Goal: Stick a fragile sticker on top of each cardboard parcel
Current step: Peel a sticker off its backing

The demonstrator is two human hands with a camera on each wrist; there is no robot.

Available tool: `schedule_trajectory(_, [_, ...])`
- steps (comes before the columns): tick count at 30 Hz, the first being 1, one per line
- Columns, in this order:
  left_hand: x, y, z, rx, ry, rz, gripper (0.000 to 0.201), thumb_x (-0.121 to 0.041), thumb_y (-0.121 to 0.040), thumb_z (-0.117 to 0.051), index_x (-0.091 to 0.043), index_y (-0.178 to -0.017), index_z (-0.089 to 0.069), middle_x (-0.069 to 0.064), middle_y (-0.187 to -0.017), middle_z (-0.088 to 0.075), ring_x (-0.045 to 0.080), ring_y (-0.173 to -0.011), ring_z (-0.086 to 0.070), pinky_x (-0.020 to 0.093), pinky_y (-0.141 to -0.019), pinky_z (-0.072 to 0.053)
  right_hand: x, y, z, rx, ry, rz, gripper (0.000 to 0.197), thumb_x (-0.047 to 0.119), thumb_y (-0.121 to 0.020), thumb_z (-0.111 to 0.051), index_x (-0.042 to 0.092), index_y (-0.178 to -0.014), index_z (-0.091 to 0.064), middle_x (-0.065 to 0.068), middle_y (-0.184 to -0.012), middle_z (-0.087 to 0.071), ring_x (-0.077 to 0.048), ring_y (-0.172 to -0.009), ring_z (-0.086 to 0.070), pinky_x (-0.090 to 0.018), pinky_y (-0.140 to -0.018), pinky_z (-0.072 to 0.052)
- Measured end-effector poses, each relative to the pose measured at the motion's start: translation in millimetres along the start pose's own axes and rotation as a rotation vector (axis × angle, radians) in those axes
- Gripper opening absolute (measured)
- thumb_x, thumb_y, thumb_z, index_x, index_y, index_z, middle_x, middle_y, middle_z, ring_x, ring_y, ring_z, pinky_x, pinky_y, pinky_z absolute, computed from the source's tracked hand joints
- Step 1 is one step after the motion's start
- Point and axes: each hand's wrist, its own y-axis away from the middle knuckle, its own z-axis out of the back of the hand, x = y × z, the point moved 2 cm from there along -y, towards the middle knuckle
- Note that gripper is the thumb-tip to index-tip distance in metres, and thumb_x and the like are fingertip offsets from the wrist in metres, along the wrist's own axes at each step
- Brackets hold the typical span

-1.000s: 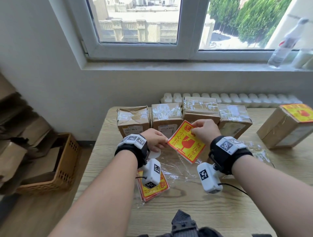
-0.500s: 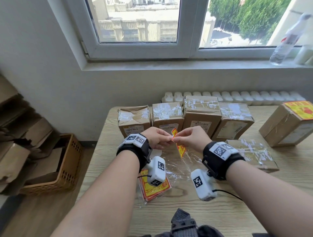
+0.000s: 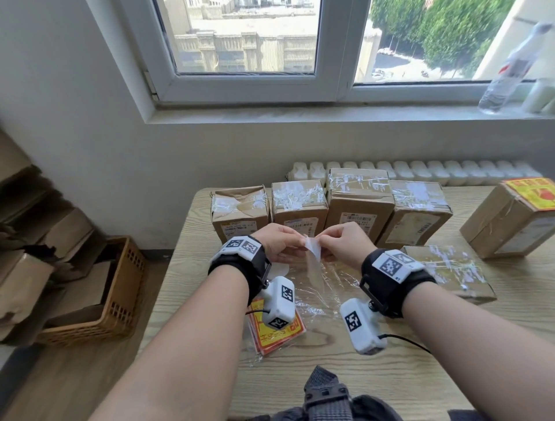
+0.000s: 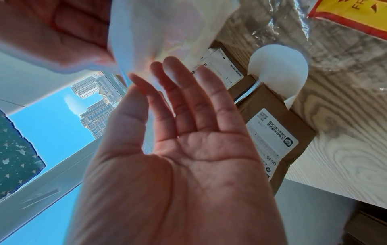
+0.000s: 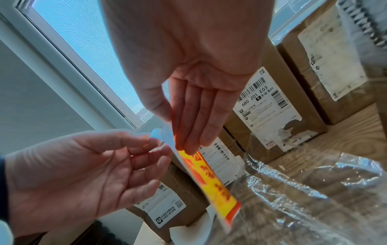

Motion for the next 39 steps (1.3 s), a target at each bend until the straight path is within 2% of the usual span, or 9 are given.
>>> schedule_trajectory(3, [1,1,2,-0.013,0.01,-0.005,0.015,-0.002,-0.09,-0.058,-0.01,-0.08,-0.065,-0.004,-0.062,-0.071,0.003,-0.06,-0.069,0.02,-0.061,-0.057,0,1,-2,0.01,-0.023,0.011,0.013,0.026,-0.081,-0.07,0.019,-0.072,-0.076,-0.003,-0.071,-0.075,-0.022,-0.076,-0.073,-0.045,-0.078,-0.06])
schedule_trajectory(7, [4,0,7,-0.065,0.014,-0.03,0.014,0.001,-0.087,-0.06,-0.01,-0.08,-0.067,-0.005,-0.057,-0.07,0.002,-0.057,-0.069,0.019,-0.062,-0.057,2,3,-7,0.028,-0.038,0.037,0.033,0.05,-0.064,-0.079,0.019,-0.076,-0.076,-0.002,-0.074,-0.075,-0.023,-0.078,-0.073,-0.043,-0.077,-0.06])
schedule_trajectory(14, [9,5,10,-0.066,0.067,-0.011,0.009,0.001,-0.086,-0.062,-0.004,-0.081,-0.068,0.009,-0.076,-0.071,0.008,-0.06,-0.07,0.019,-0.054,-0.056,2,3,-11,0.002,0.023,0.042,0.01,0.025,-0.08,-0.075,0.016,-0.075,-0.075,-0.003,-0.074,-0.073,-0.02,-0.074,-0.07,-0.04,-0.074,-0.061])
schedule_trajectory(23, [28,-1,27,-0.334,0.028,0.157,0.01,-0.002,-0.086,-0.051,-0.002,-0.082,-0.06,0.011,-0.076,-0.067,0.016,-0.056,-0.067,0.027,-0.062,-0.056,-7,-1,-13,-0.096,0.041,-0.063,0.018,0.015,-0.085,-0.061,0.014,-0.07,-0.072,-0.002,-0.069,-0.074,-0.021,-0.076,-0.072,-0.046,-0.079,-0.059])
schedule_trajectory(27, [45,-2,43,-0.428,-0.004,0.229,0.01,0.005,-0.082,-0.049,0.005,-0.074,-0.055,0.018,-0.071,-0.061,0.021,-0.051,-0.055,0.022,-0.046,-0.047,-12,0,-10,-0.148,0.032,-0.106,0.02,0.014,-0.085,-0.059,0.017,-0.069,-0.071,-0.003,-0.069,-0.073,-0.024,-0.076,-0.072,-0.045,-0.077,-0.06])
schedule_trajectory(30, [56,-5,54,-0.472,0.015,0.27,0.008,0.008,-0.08,-0.048,0.006,-0.073,-0.052,0.02,-0.072,-0.06,0.024,-0.052,-0.056,0.031,-0.058,-0.051,-15,-1,-5,-0.211,0.004,-0.14,0.023,0.012,-0.084,-0.056,0.018,-0.067,-0.07,-0.008,-0.072,-0.072,-0.03,-0.078,-0.071,-0.049,-0.074,-0.06])
schedule_trajectory(32, [62,-6,60,-0.502,0.018,0.29,0.011,0.009,-0.082,-0.047,0.004,-0.072,-0.05,0.02,-0.067,-0.059,0.025,-0.051,-0.056,0.033,-0.059,-0.052,-17,-3,0,-0.245,-0.003,-0.156,0.024,0.013,-0.084,-0.054,0.019,-0.066,-0.068,-0.007,-0.074,-0.071,-0.031,-0.078,-0.071,-0.05,-0.075,-0.059])
schedule_trajectory(35, [72,-12,68,-0.492,0.051,0.315,0.018,0.012,-0.078,-0.042,0.002,-0.063,-0.044,0.014,-0.04,-0.048,0.02,-0.038,-0.045,0.031,-0.055,-0.04,-19,-5,9,-0.318,-0.007,-0.176,0.023,0.016,-0.082,-0.054,0.023,-0.063,-0.065,-0.002,-0.074,-0.069,-0.029,-0.081,-0.068,-0.048,-0.079,-0.058])
schedule_trajectory(39, [88,-26,73,-0.509,0.044,0.347,0.014,0.009,-0.075,-0.048,-0.001,-0.065,-0.049,0.007,-0.031,-0.05,0.02,-0.048,-0.052,0.028,-0.066,-0.046,-19,-5,17,-0.406,-0.018,-0.191,0.021,0.017,-0.081,-0.055,0.022,-0.062,-0.063,-0.001,-0.072,-0.067,-0.029,-0.08,-0.066,-0.042,-0.078,-0.056])
